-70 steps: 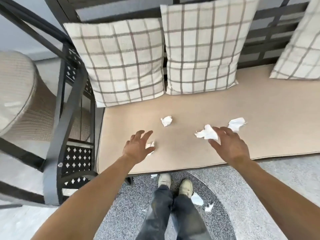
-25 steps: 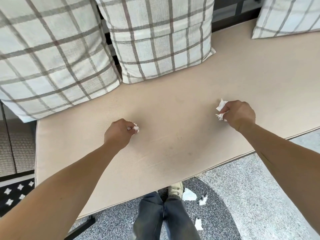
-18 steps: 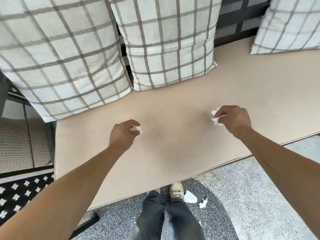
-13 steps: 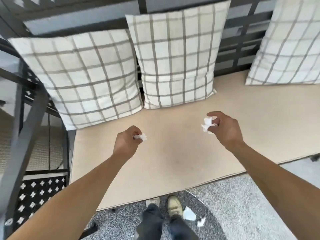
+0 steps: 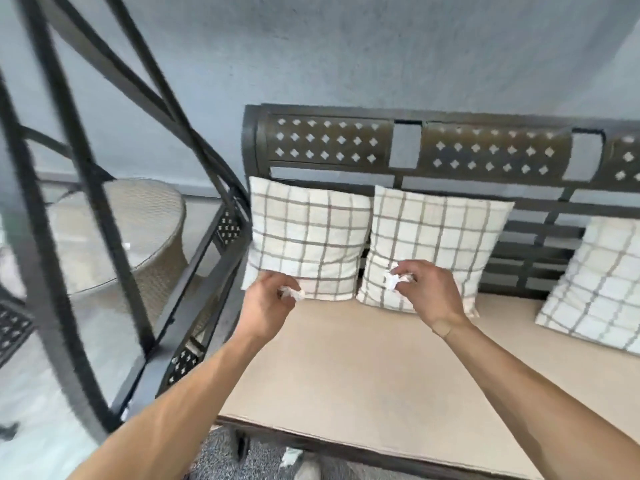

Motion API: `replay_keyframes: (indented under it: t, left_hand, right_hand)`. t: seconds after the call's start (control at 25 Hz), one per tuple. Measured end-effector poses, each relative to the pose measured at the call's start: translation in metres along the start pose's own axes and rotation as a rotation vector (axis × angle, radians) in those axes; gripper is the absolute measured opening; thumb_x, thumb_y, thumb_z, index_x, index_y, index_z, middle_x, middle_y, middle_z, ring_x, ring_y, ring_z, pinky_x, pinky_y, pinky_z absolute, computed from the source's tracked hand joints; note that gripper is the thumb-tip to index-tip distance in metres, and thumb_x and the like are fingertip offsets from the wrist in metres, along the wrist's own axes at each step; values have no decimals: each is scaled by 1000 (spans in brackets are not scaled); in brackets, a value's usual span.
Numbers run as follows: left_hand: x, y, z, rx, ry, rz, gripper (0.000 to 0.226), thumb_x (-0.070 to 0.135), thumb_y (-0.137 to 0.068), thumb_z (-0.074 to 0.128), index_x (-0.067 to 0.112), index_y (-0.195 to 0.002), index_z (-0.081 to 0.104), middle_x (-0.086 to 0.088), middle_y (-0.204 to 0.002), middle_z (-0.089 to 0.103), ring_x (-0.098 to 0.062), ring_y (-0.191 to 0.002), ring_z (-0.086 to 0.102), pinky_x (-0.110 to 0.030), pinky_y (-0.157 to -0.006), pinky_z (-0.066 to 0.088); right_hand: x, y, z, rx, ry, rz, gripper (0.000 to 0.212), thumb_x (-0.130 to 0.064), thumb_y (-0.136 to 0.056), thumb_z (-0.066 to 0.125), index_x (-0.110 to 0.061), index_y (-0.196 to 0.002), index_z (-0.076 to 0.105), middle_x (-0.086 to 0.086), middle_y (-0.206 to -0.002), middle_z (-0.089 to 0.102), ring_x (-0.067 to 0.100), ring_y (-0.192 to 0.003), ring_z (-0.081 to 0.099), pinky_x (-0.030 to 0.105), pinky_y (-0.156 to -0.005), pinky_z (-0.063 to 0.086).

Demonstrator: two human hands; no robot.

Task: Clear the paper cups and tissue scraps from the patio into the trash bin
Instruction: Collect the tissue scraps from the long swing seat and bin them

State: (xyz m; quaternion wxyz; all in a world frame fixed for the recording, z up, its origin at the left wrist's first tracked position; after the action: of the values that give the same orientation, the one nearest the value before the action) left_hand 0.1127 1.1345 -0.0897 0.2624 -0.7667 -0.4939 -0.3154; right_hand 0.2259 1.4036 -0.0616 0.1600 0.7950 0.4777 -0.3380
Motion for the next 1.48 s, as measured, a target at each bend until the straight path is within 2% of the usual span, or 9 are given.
replay_keyframes:
  t: [0.12,0.2,0.36,0.48,0.68,0.8,0.92,1.24,1.48]
  left_hand:
    - [-13,31,-66,121,24,-74,41,-2,-71,69,39,-75,66,19,-79,61,4,-67,57,-9,-67,40]
    - [-25,49,-107,180,12,-95,44,3,-72,72,46,-71,62,20,-78,65,2,-69,57,-13,-68,42]
    - [-56,94,-188,307,8,-134,25,20,-74,71,43,-82,65,23,-79,67,4,-67,59,-19,-65,45]
    - [-82,139,-249,431,32,-152,16,33,-70,63,41,-84,64,24,-85,66,1,-69,61,-23,-69,49]
    - [-157,263,-380,668,-12,-259,37,4,-72,71,41,-75,66,19,-84,65,1,-82,60,-20,-72,45]
    - [-198,355,-460,796,-71,-336,35,-1,-70,71,34,-73,66,11,-85,59,-8,-79,60,-27,-68,48]
    - [-229,441,-526,926,-184,-414,29,-3,-67,71,25,-74,68,5,-90,56,-4,-82,57,-21,-69,42]
    - [-279,646,-621,1252,-351,-628,20,8,-72,76,25,-83,72,14,-82,66,6,-71,54,-5,-64,34]
    - [-318,752,-654,1402,-400,-828,14,18,-79,76,27,-88,71,15,-86,67,-7,-73,59,-25,-67,46]
  right_hand:
    - [-75,-1,25,-79,-35,-97,27,-11,-76,67,-38,-80,71,-24,-58,58,-6,-61,57,8,-56,37]
    - [-122,5,45,-118,-74,-178,27,-12,-76,68,-39,-79,72,-26,-50,54,-8,-57,56,8,-52,37]
    - [-217,33,93,-188,-53,-389,24,-21,-73,69,-43,-83,73,-15,-76,71,4,-72,64,22,-65,46]
    - [-287,63,133,-255,-19,-536,27,-23,-72,67,-45,-86,71,-13,-77,72,10,-75,64,24,-65,45]
    - [-434,152,224,-344,-32,-797,25,-24,-75,66,-42,-91,72,-10,-89,73,16,-86,65,31,-76,49]
    - [-517,229,288,-413,-53,-927,21,-29,-77,68,-42,-92,72,-11,-85,71,15,-84,63,30,-72,48]
    - [-585,312,346,-480,-105,-1078,22,-29,-77,74,-41,-95,72,-13,-77,64,14,-84,61,29,-69,45]
    - [-727,501,446,-652,-144,-1445,24,-38,-76,74,-42,-99,71,-11,-87,69,15,-91,59,28,-66,42]
    - [-790,614,518,-841,-237,-1622,21,-34,-80,75,-34,-100,73,-6,-92,69,19,-93,58,31,-69,43]
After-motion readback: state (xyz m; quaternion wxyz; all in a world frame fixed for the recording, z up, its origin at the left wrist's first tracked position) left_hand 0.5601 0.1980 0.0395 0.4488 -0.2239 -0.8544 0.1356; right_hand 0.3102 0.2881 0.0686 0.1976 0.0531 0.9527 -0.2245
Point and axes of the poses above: each hand's wrist, its own y-axis away from the middle knuckle, its own z-axis out of the palm, x = y × z, the point moved 5 cm from there along -y, towards the middle knuckle
